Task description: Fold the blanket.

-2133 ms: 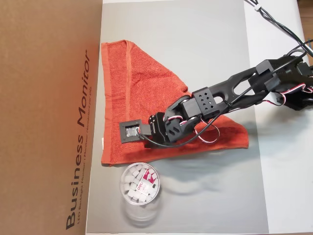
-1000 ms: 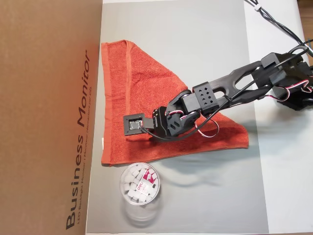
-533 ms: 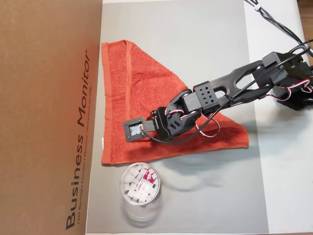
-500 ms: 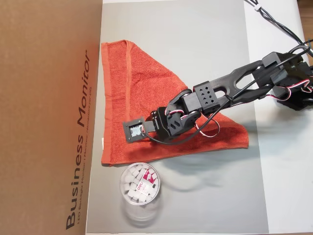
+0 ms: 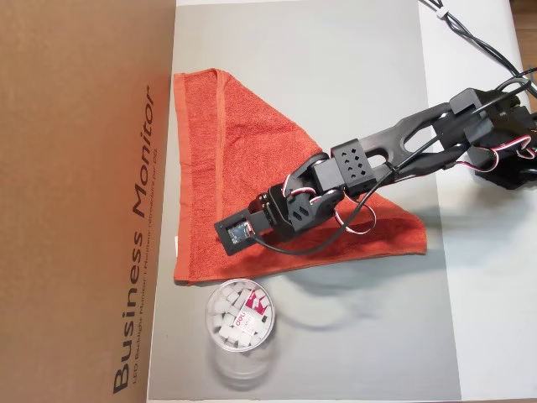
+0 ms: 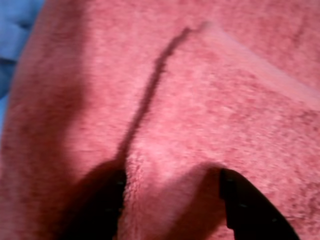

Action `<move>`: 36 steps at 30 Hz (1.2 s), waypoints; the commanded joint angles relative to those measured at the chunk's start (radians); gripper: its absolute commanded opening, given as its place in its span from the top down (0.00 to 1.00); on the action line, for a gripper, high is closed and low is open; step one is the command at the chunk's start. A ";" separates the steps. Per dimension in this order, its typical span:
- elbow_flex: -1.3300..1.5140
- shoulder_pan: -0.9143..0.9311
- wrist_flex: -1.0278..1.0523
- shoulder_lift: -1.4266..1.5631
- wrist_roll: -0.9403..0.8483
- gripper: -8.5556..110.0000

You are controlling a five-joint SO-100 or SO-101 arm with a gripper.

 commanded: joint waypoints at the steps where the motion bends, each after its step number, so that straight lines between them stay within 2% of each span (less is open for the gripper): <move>1: -0.006 0.035 0.005 0.064 -0.003 0.77; 6: -0.008 0.081 0.064 0.078 -0.003 0.78; 14: -0.006 0.100 0.150 0.112 -0.002 0.92; 19: -0.025 0.101 0.143 0.124 0.012 0.93; 26: -0.026 0.086 -0.155 0.126 0.232 0.93; 36: -0.026 0.034 -0.506 0.110 0.232 0.93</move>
